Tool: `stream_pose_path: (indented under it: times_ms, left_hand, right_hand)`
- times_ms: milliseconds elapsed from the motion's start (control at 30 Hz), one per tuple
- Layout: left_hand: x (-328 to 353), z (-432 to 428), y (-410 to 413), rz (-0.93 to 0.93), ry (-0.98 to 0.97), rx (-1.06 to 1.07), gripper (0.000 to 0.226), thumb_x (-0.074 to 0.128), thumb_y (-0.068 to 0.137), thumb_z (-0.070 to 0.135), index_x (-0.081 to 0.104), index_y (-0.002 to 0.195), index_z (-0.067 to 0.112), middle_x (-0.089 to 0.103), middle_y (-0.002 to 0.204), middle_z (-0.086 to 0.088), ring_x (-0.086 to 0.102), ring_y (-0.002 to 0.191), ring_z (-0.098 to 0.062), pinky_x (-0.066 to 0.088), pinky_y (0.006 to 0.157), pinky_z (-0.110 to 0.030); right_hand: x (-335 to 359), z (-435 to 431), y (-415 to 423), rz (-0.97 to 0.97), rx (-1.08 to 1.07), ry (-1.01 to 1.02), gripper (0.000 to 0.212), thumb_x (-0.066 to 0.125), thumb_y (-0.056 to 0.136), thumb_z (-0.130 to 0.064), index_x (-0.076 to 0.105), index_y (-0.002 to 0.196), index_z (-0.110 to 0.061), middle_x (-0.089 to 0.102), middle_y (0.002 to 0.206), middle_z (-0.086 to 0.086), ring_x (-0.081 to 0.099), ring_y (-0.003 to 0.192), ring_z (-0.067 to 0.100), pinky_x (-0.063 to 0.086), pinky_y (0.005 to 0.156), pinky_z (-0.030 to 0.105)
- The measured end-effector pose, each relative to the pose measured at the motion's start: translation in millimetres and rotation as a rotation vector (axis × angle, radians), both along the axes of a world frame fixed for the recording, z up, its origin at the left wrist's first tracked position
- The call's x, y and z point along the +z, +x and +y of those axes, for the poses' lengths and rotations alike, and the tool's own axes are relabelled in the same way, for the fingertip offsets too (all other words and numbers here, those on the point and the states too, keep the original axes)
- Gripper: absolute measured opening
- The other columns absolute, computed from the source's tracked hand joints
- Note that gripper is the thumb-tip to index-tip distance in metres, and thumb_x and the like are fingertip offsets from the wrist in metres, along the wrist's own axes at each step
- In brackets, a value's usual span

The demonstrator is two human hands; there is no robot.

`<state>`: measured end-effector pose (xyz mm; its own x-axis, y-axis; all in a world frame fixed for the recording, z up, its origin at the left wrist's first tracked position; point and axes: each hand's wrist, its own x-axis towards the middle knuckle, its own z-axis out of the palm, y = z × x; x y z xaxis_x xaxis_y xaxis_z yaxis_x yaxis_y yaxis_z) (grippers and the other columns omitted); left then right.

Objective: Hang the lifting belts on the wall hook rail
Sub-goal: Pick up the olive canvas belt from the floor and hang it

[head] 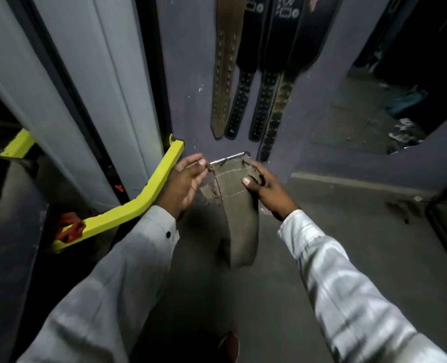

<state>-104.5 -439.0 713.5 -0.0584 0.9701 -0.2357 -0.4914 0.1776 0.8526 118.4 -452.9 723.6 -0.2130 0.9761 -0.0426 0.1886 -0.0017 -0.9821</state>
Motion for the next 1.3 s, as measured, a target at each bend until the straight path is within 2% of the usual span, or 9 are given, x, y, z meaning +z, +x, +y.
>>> stream_pose_path:
  times_ms: [100,167,333,433,533,667,800,1100,1300]
  left_hand:
    - [19.5,-16.4,11.3,-0.046,-0.03,-0.029,0.044,0.036,0.093,-0.016,0.046,0.133,-0.004,0.058,0.126,-0.021,0.069,0.095,-0.018,0.06,0.072,-0.023]
    - [31.9,-35.7,23.5,0.031,-0.046,-0.228,0.054,0.032,0.087,-0.022,0.047,0.135,-0.005,0.06,0.129,-0.021,0.07,0.095,-0.02,0.063,0.075,-0.032]
    - [94.1,-55.9,40.9,0.062,0.164,-0.442,0.046,0.05,0.08,-0.006,0.055,0.125,0.004,0.072,0.074,0.001,0.066,0.067,-0.01,0.059,0.066,-0.032]
    - [132.1,-63.8,63.8,0.293,0.286,-0.353,0.036,0.067,0.085,0.007,0.061,0.12,0.011,0.074,0.093,0.002,0.068,0.086,-0.015,0.058,0.074,-0.034]
    - [162.8,-65.7,88.5,0.339,0.484,-0.196,0.03,0.061,0.096,0.015,0.058,0.126,0.015,0.072,0.111,-0.002,0.07,0.095,-0.015,0.058,0.067,-0.028]
    - [207.9,-63.8,113.2,0.212,0.614,0.124,0.02,0.064,0.092,0.005,0.067,0.112,0.003,0.074,0.105,-0.011,0.071,0.094,-0.019,0.059,0.083,-0.033]
    - [238.4,-54.4,123.0,0.158,0.68,0.185,0.009,0.065,0.091,0.005,0.07,0.096,0.01,0.074,0.094,-0.006,0.068,0.093,-0.023,0.055,0.09,-0.04]
    - [272.7,-51.7,119.2,0.13,0.736,0.27,0.013,0.067,0.088,0.006,0.07,0.096,0.016,0.074,0.102,-0.009,0.069,0.097,-0.024,0.054,0.095,-0.043]
    - [298.2,-49.1,104.4,0.115,0.726,0.33,0.011,0.065,0.09,0.006,0.069,0.089,0.016,0.074,0.093,-0.006,0.069,0.088,-0.02,0.056,0.087,-0.039]
  right_hand:
    - [38.7,-14.6,5.9,0.103,0.016,-0.013,0.052,0.061,0.096,-0.013,0.046,0.145,-0.026,0.055,0.144,0.003,0.057,0.126,0.017,0.052,0.097,0.035]
    - [62.6,-22.8,8.4,0.147,0.004,0.012,0.049,0.059,0.097,-0.013,0.047,0.142,-0.029,0.054,0.144,0.002,0.057,0.124,0.016,0.053,0.09,0.029]
    - [117.5,-32.5,15.8,0.192,-0.016,0.104,0.054,0.059,0.097,-0.013,0.042,0.145,-0.031,0.053,0.144,0.003,0.056,0.124,0.018,0.052,0.094,0.034]
    - [149.9,-37.5,28.4,0.217,-0.021,0.175,0.056,0.059,0.097,-0.012,0.039,0.148,-0.028,0.054,0.144,0.007,0.056,0.128,0.023,0.048,0.104,0.042]
    - [190.5,-38.9,40.6,0.239,-0.004,0.259,0.054,0.061,0.096,-0.014,0.043,0.145,-0.027,0.056,0.142,0.01,0.057,0.127,0.025,0.048,0.105,0.045]
    - [237.0,-41.6,42.7,0.233,-0.073,0.414,0.038,0.068,0.092,-0.016,0.055,0.128,-0.013,0.067,0.121,0.012,0.066,0.105,0.018,0.053,0.096,0.048]
    - [246.6,-46.8,39.3,0.133,-0.13,0.466,0.048,0.069,0.083,-0.04,0.061,0.121,-0.011,0.071,0.118,0.01,0.068,0.11,0.024,0.051,0.1,0.053]
    - [263.8,-59.6,32.7,0.066,-0.146,0.585,0.029,0.059,0.097,-0.031,0.061,0.123,-0.019,0.071,0.115,-0.005,0.068,0.104,0.005,0.055,0.092,0.027]
    - [254.5,-58.1,12.7,-0.152,-0.216,0.649,0.021,0.051,0.098,-0.034,0.062,0.114,-0.026,0.07,0.112,-0.01,0.064,0.109,0.014,0.049,0.102,0.044]
